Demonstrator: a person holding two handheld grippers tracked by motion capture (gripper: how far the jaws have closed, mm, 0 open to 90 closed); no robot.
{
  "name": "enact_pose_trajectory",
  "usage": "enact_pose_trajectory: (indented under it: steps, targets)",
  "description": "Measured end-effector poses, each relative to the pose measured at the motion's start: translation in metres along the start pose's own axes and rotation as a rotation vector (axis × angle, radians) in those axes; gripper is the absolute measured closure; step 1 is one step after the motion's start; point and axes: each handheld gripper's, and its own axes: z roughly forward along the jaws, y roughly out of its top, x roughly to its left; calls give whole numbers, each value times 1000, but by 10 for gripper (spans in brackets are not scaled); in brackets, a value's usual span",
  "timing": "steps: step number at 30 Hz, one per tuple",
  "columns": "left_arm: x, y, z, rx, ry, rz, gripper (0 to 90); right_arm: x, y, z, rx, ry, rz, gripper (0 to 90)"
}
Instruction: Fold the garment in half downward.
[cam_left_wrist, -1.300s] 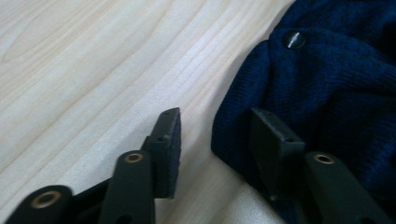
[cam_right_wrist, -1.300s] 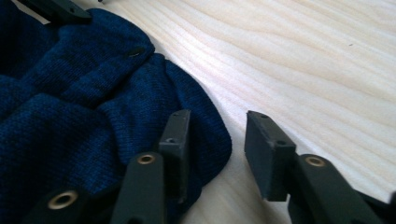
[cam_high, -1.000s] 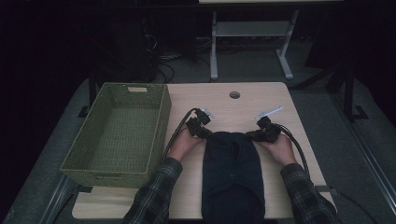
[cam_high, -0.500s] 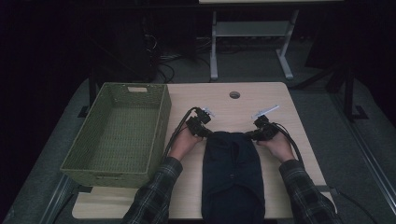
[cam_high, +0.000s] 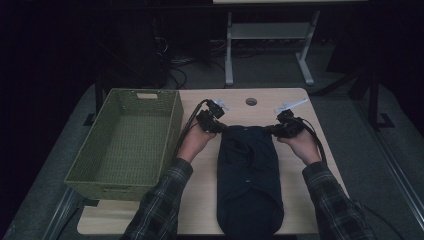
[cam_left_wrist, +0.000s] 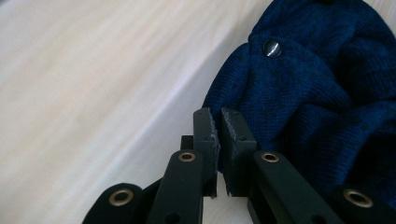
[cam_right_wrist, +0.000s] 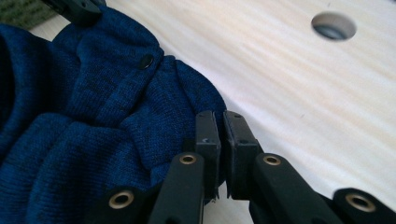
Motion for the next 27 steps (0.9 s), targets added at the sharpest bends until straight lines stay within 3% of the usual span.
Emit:
enact_pose_trajectory:
  steps: [5, 18, 22, 27]
  targets:
    - [3, 14, -19, -38, 45, 20, 856, 1, 21, -16, -36, -27, -34, 852]
    - [5, 33, -52, -114, 106, 38, 858, 2, 48, -42, -131, -60, -65, 852]
    - [-6, 26, -51, -119, 104, 51, 858, 7, 41, -43, -135, -60, -80, 851]
    - [-20, 14, -52, -141, 92, 67, 857, 16, 19, -47, -168, -56, -105, 851]
